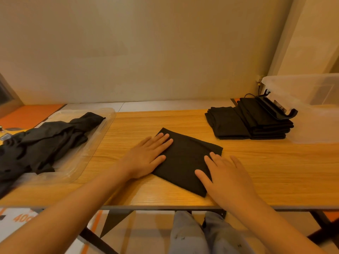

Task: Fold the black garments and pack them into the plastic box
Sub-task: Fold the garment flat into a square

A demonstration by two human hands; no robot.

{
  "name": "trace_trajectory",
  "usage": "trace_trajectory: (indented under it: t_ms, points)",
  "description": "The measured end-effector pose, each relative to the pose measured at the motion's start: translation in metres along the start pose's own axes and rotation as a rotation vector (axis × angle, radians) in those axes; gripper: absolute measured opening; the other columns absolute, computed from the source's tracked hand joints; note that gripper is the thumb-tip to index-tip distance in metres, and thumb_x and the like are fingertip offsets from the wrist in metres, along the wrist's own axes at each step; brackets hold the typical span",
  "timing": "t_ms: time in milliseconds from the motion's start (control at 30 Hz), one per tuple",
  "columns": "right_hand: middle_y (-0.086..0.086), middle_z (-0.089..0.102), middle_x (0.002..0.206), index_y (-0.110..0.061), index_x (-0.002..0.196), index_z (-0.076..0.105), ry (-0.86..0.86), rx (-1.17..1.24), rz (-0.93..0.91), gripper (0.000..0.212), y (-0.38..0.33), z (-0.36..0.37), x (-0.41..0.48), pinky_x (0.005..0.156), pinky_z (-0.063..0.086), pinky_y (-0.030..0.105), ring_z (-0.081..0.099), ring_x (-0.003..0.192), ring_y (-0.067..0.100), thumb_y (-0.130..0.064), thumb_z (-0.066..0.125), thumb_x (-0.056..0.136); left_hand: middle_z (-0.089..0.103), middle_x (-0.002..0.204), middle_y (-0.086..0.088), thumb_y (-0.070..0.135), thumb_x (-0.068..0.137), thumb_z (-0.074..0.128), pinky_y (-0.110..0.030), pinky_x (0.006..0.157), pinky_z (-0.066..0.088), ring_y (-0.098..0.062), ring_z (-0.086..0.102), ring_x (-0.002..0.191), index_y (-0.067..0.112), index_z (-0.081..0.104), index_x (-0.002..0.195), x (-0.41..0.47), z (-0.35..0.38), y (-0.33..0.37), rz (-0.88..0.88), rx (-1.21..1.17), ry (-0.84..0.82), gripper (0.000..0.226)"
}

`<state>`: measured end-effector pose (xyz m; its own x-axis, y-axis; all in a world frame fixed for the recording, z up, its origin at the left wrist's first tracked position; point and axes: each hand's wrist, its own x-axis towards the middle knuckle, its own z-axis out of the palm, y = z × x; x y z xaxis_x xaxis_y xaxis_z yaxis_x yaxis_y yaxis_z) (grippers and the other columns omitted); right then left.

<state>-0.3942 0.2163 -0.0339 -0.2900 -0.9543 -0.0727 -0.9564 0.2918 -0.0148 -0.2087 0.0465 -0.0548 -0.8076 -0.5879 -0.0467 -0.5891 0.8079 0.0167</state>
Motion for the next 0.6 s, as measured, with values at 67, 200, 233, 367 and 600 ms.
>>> trace_trajectory:
  t_ms: [67,200,233,367,600]
  points:
    - [-0.002,0.051,0.137,-0.023,0.139,0.045,0.162,0.018,-0.012,0.058,-0.003,-0.018,0.006,0.11,0.024,0.036,0.042,0.129,0.016,-0.056,0.019,0.099,-0.014,0.159,0.01,0.051,0.098,0.005,-0.026,0.116,-0.012,-0.003,-0.018,0.143,0.033,-0.01,0.15,0.006,-0.007,-0.001,-0.093,0.023,0.037,0.057]
    - [-0.001,0.053,0.133,-0.02,0.135,0.049,0.323,0.177,-0.193,0.043,-0.023,-0.028,0.06,0.103,0.033,0.035,0.043,0.125,0.017,-0.04,0.031,0.102,0.0,0.162,0.0,0.042,0.103,0.022,-0.034,0.12,-0.001,-0.012,-0.004,0.148,0.017,0.002,0.154,0.013,-0.005,0.046,-0.362,-0.143,0.087,0.06]
    - [-0.001,0.048,0.141,-0.02,0.14,0.044,0.274,0.206,-0.273,0.043,-0.03,-0.022,0.074,0.108,0.03,0.035,0.038,0.131,0.017,-0.037,0.033,0.102,-0.001,0.162,-0.004,0.043,0.102,0.021,-0.036,0.12,0.0,-0.015,-0.004,0.148,0.013,0.002,0.154,0.013,0.0,0.059,-0.423,-0.175,0.075,0.062]
    - [-0.006,0.012,0.16,-0.025,0.152,0.019,-0.034,0.176,-0.426,0.05,-0.029,0.006,0.108,0.12,0.008,0.036,0.004,0.147,0.012,-0.037,0.027,0.104,-0.009,0.161,-0.01,0.051,0.1,0.016,-0.037,0.12,-0.004,-0.02,-0.011,0.148,0.007,-0.004,0.153,0.011,0.019,0.071,-0.565,-0.179,0.051,0.071]
    - [-0.003,-0.007,0.161,-0.022,0.154,0.001,-0.022,0.156,-0.145,0.062,-0.032,0.024,0.079,0.12,0.001,0.038,-0.009,0.147,0.015,-0.049,0.018,0.102,-0.004,0.161,0.006,0.058,0.097,0.017,-0.027,0.117,-0.01,-0.005,-0.01,0.146,0.023,0.0,0.154,0.018,0.009,0.025,-0.156,-0.049,0.012,0.069]
